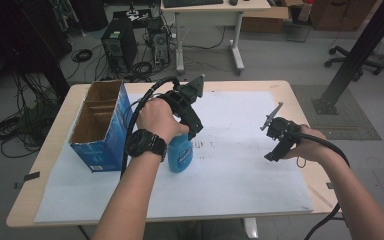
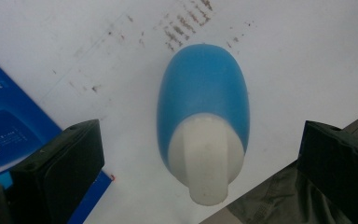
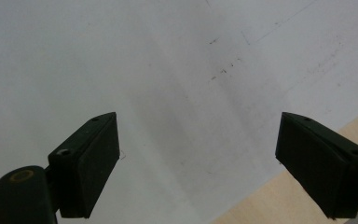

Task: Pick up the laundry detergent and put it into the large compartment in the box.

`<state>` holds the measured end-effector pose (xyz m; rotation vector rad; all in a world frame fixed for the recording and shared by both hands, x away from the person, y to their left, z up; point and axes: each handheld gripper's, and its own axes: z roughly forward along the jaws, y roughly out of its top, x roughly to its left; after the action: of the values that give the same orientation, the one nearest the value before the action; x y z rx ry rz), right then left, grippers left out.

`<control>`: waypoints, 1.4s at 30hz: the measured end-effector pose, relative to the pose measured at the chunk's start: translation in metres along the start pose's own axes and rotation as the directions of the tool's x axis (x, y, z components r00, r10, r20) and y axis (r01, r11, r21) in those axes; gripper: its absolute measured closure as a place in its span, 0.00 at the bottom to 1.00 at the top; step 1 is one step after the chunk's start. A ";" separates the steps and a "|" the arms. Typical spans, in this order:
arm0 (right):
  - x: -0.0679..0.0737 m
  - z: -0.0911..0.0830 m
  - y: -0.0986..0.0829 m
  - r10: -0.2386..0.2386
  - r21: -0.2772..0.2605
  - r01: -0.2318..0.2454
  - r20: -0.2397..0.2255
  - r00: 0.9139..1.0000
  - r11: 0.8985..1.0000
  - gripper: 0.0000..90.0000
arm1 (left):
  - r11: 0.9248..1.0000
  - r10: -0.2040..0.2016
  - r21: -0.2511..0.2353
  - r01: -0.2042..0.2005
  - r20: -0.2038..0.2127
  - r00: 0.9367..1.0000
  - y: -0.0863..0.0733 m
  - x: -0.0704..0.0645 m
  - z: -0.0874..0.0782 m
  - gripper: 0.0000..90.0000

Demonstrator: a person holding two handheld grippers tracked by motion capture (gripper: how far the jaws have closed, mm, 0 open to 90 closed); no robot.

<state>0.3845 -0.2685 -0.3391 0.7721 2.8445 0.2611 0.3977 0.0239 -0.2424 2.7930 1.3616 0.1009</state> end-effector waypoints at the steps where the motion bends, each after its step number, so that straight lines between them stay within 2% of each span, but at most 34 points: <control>1: 0.000 0.000 0.000 -0.002 0.000 0.002 0.000 1.000 1.000 0.15 | 1.000 0.004 0.006 -0.004 -0.001 1.000 0.000 0.000 0.000 0.01; 21: 0.000 0.000 -0.001 0.002 -0.003 -0.002 0.000 1.000 1.000 0.15 | 1.000 -0.002 0.010 0.002 0.001 1.000 0.001 0.001 0.005 0.01; 42: 0.001 0.008 -0.002 -0.004 0.011 0.004 -0.011 1.000 1.000 0.15 | 0.999 0.016 0.031 -0.016 0.000 1.000 0.002 -0.004 0.035 0.01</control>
<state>0.3847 -0.2690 -0.3473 0.7695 2.8596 0.2498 0.3995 0.0197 -0.2776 2.8295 1.3519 0.0807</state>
